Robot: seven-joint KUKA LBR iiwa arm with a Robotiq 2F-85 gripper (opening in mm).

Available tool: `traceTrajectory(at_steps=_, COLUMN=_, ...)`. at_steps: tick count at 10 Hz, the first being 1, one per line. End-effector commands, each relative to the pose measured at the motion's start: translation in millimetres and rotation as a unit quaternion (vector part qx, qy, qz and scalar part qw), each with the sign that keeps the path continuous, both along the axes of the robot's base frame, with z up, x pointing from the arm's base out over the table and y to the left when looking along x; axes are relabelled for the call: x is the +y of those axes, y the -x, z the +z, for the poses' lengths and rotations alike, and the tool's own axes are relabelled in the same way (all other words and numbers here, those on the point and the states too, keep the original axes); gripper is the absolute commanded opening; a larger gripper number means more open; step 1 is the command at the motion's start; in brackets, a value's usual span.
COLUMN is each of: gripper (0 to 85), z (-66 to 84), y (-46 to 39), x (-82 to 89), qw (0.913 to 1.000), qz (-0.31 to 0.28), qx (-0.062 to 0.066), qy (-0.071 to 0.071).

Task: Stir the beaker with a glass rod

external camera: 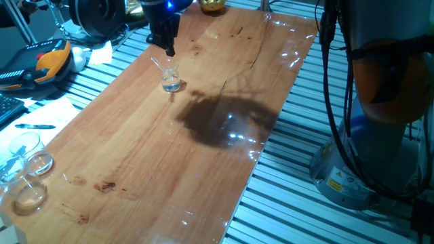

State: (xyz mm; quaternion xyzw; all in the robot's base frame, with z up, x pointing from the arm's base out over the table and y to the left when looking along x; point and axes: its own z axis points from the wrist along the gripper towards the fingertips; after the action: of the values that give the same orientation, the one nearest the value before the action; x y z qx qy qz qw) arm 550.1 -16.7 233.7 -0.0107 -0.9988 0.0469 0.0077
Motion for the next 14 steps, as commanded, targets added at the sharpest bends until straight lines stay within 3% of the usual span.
traceTrajectory(at_steps=1, gripper=0.0, z=-0.4, y=-1.6, x=-2.1, qw=1.0000, qz=0.000, qx=0.000, qy=-0.001)
traceTrajectory(at_steps=4, gripper=0.0, z=-3.0, y=-10.2, x=-3.9, qw=1.0000, qz=-0.003, qx=0.000, qy=0.001)
traceTrajectory(at_steps=8, gripper=0.0, z=-3.7, y=-11.1, x=-3.8, qw=1.0000, qz=-0.003, qx=0.002, qy=-0.001)
traceTrajectory(at_steps=9, gripper=0.0, z=-3.7, y=-11.1, x=-3.8, qw=1.0000, qz=-0.005, qx=-0.004, qy=0.007)
traceTrajectory(at_steps=10, gripper=0.0, z=-3.7, y=-11.1, x=-3.8, qw=0.9999, qz=-0.009, qx=-0.008, qy=0.005)
traceTrajectory(at_steps=12, gripper=0.0, z=-3.7, y=-11.1, x=-3.8, qw=0.9996, qz=-0.022, qx=-0.008, qy=0.017)
traceTrajectory(at_steps=14, gripper=0.0, z=-3.7, y=-11.1, x=-3.8, qw=0.9994, qz=-0.031, qx=-0.009, qy=0.011)
